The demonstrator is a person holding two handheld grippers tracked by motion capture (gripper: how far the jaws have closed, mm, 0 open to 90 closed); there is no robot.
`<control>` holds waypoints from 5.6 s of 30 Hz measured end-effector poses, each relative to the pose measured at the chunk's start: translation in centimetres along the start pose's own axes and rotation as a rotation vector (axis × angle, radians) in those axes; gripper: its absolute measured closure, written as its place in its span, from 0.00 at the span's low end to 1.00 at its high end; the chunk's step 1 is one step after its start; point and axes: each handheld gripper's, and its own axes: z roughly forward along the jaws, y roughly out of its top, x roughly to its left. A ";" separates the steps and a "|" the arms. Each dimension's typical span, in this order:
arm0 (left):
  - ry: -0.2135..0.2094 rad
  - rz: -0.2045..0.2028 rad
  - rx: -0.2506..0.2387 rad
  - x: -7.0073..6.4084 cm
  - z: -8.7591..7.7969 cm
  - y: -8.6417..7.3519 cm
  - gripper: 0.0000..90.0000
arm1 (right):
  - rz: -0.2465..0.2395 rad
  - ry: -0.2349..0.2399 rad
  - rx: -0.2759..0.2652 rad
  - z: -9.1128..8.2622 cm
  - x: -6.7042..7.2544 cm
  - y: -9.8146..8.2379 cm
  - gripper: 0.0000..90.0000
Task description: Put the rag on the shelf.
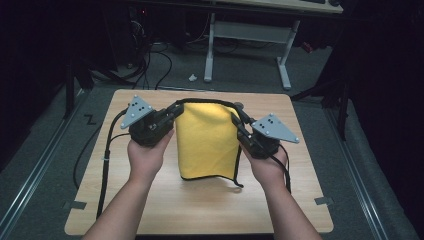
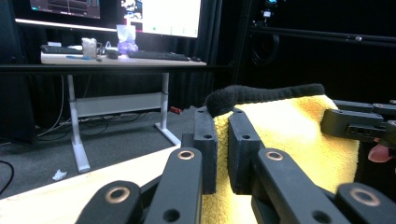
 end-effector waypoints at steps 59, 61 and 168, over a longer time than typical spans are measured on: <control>0.089 0.033 0.297 7.7 13.0 -5.8 0.93 | -0.022 0.012 0.235 12.3 -8.0 -5.3 0.85; 0.081 0.023 0.317 7.9 13.0 -6.3 0.93 | -0.013 0.023 0.241 12.4 -8.0 -5.5 0.86; 0.032 -0.119 0.401 6.1 -4.8 -17.4 0.49 | 0.019 -0.044 0.324 0.3 -4.9 -13.9 0.48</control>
